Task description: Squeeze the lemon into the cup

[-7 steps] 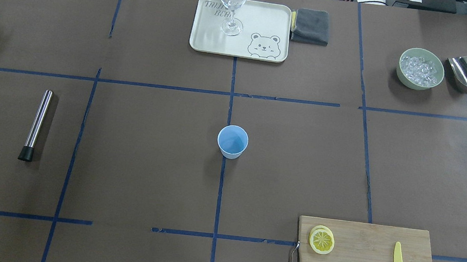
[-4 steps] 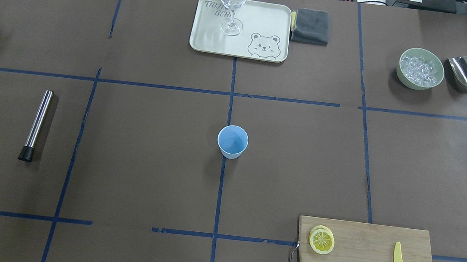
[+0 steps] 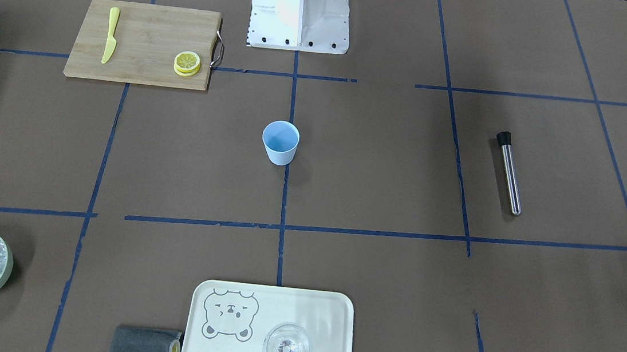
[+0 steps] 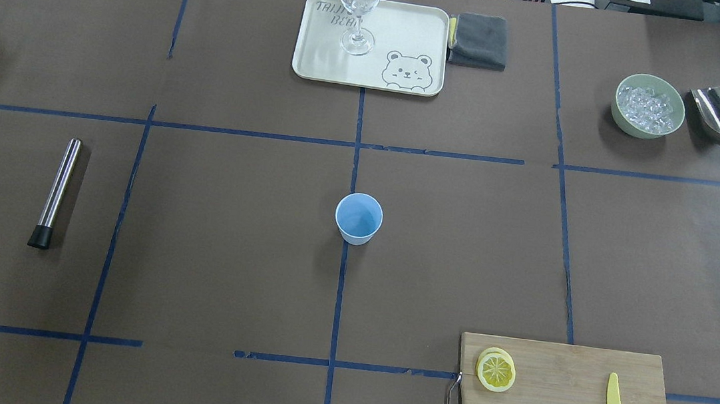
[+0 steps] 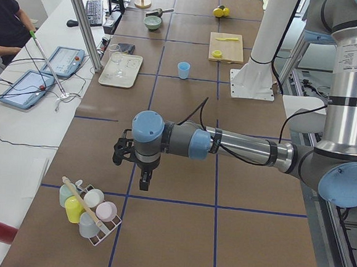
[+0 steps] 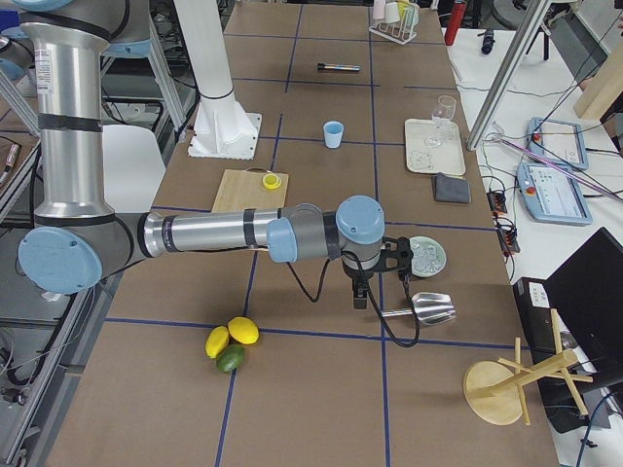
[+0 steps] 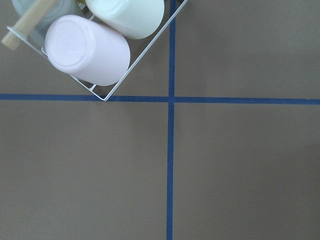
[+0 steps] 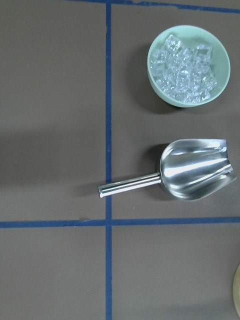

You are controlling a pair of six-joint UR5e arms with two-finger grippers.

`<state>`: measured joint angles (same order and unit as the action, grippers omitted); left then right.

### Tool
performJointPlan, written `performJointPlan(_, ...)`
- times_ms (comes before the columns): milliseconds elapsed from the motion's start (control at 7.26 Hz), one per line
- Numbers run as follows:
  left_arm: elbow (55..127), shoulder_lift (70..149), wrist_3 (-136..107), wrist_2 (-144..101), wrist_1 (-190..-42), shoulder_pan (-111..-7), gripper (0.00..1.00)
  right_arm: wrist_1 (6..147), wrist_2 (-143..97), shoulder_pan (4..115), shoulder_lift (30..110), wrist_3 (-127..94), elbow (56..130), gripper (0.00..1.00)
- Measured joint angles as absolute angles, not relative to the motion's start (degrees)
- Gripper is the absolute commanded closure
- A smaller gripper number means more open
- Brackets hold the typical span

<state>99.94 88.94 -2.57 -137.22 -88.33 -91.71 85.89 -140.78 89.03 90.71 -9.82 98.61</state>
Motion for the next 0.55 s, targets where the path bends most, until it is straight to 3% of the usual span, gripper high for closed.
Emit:
performJointPlan(275, 99.9, 91.29, -2.99, -137.45, -88.45, -91.16, 0.0, 85.41, -140.94, 85.34, 89.48, -11.4, 99.41, 0.0)
performJointPlan(551, 99.67, 91.82, -4.04, -137.52, -89.94, -89.54, 0.0, 83.46, -138.61, 79.01, 88.89, -22.58, 104.99, 0.0)
